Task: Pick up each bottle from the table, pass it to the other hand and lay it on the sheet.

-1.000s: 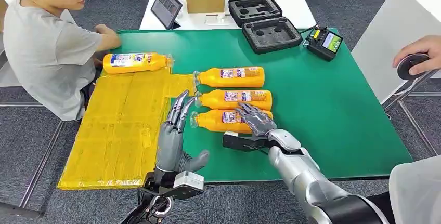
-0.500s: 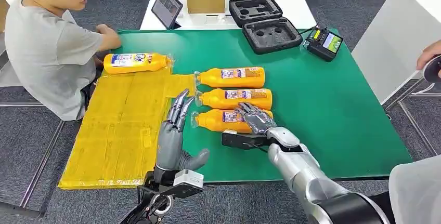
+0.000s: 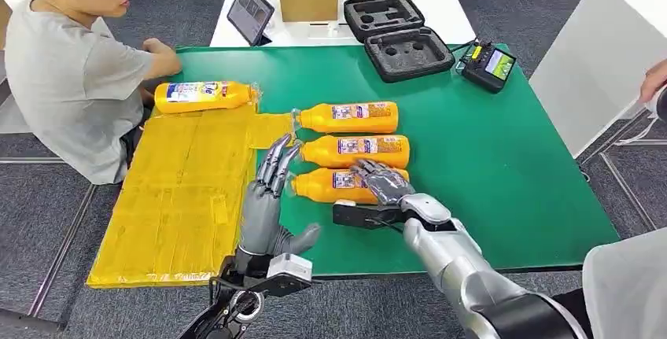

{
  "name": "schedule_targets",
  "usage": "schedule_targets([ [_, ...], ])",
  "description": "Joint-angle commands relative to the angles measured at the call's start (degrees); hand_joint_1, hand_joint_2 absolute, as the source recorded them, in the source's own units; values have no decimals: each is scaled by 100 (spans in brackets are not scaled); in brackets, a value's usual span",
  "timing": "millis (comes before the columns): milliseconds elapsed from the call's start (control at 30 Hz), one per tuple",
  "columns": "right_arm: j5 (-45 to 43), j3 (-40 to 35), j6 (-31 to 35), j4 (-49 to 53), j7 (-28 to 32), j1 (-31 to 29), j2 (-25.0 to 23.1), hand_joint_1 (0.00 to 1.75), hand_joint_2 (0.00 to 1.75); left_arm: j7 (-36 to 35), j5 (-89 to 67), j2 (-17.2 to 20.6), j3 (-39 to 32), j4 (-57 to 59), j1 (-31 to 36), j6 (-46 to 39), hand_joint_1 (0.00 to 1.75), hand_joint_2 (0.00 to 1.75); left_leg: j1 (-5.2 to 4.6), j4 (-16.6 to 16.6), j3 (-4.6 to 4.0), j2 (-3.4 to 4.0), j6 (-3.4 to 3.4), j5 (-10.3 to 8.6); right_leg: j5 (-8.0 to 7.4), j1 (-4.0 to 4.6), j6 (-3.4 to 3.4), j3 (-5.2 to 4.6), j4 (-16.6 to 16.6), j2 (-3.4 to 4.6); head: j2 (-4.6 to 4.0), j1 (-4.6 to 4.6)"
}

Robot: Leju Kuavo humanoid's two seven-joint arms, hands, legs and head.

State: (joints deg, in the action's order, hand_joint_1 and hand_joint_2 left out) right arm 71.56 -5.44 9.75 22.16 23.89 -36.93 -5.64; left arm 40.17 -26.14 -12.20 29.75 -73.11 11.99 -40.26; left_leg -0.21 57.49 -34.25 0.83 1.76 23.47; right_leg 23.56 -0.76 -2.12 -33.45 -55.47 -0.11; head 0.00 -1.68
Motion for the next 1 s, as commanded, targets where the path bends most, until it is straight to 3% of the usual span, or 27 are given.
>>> schedule_targets([
  [33,-303,-47,-218,-2,408,682,-63,0,175,-17,-13,7,32,377,168,26,0,0,14,-13,7,-29,-13,-3,1,13,10,19,19,-22,0,0],
  [467,-491,-71,-278,158,504,806,-6,0,175,-17,-49,12,39,306,85,26,0,0,19,-17,8,-28,-25,2,2,16,13,20,23,-16,0,0],
  [733,-165,-385,-85,137,-47,696,88,0,175,-17,-26,13,-6,290,60,26,0,0,15,-7,12,-16,-18,7,3,10,9,18,11,-8,0,0],
  [1000,-26,-459,-314,-249,-667,410,271,0,175,-17,8,-12,18,356,121,26,0,0,14,-7,9,-26,-15,4,5,6,6,19,11,-13,0,0],
])
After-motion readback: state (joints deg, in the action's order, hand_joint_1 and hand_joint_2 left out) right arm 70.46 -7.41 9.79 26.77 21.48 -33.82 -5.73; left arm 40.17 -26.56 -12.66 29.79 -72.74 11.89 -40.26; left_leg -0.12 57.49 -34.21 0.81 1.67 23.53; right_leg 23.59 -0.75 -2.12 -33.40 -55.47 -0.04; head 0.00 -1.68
